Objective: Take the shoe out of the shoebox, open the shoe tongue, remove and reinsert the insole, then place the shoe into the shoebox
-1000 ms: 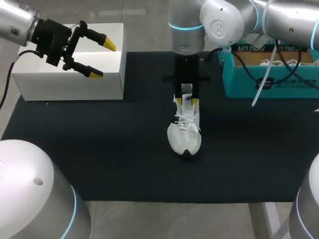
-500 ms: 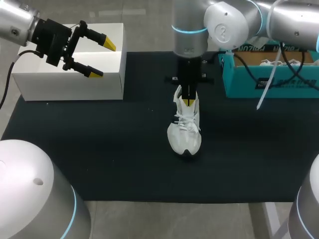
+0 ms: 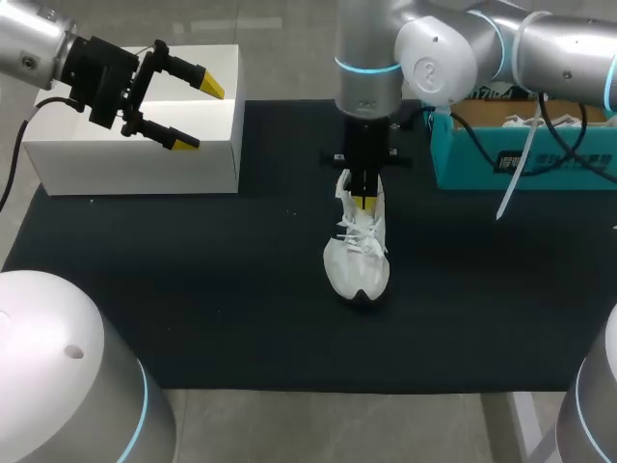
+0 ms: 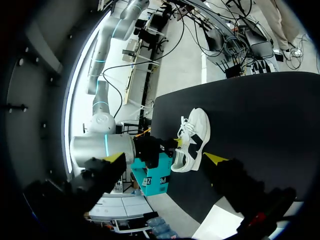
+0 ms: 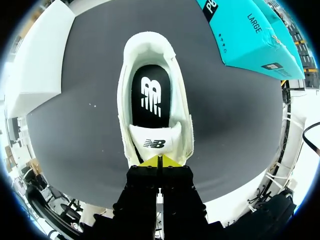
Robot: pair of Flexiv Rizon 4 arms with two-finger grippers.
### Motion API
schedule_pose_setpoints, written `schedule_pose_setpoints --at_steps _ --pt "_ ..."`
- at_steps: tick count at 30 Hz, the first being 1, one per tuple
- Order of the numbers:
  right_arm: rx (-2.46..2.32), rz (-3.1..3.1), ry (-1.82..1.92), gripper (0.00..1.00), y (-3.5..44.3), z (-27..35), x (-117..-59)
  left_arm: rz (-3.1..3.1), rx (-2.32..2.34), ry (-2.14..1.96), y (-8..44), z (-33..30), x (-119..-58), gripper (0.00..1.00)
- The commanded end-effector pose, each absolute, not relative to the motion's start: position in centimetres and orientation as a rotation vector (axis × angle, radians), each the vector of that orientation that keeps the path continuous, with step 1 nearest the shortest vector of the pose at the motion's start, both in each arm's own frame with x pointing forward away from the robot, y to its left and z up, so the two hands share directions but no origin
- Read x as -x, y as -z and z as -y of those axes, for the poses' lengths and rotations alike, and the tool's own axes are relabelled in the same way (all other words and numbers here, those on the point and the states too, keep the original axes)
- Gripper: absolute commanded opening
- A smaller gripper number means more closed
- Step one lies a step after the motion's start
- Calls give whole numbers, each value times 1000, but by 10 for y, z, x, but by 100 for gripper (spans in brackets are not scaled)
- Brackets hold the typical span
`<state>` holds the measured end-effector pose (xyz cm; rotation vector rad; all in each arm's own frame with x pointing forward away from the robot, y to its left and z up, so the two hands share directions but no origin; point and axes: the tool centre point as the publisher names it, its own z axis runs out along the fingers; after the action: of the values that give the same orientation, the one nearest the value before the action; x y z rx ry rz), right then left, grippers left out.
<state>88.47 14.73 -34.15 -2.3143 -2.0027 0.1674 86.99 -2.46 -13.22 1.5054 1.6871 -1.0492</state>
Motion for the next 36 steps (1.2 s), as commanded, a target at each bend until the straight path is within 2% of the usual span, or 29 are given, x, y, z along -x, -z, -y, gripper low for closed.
schedule_pose_setpoints --at_steps 1,17,24,30,31,36 --pt "2331 2013 -158 0 326 -147 -878 -1688 -1509 1049 132 24 -871 100" --pt "2315 1987 -131 0 352 -139 -894 -1688 -1509 1049 132 24 -871 100" --pt "2290 2084 -69 0 323 -141 -893 -1688 -1509 1049 132 24 -871 100" --pt "1904 2386 159 0 296 -151 -894 -1688 -1509 1049 132 24 -871 100" --pt "1726 2504 188 0 292 -156 -892 -1688 -1509 1049 132 24 -871 100" --pt "1245 2752 175 0 278 -171 -883 -1688 -1509 1049 132 24 -871 100"
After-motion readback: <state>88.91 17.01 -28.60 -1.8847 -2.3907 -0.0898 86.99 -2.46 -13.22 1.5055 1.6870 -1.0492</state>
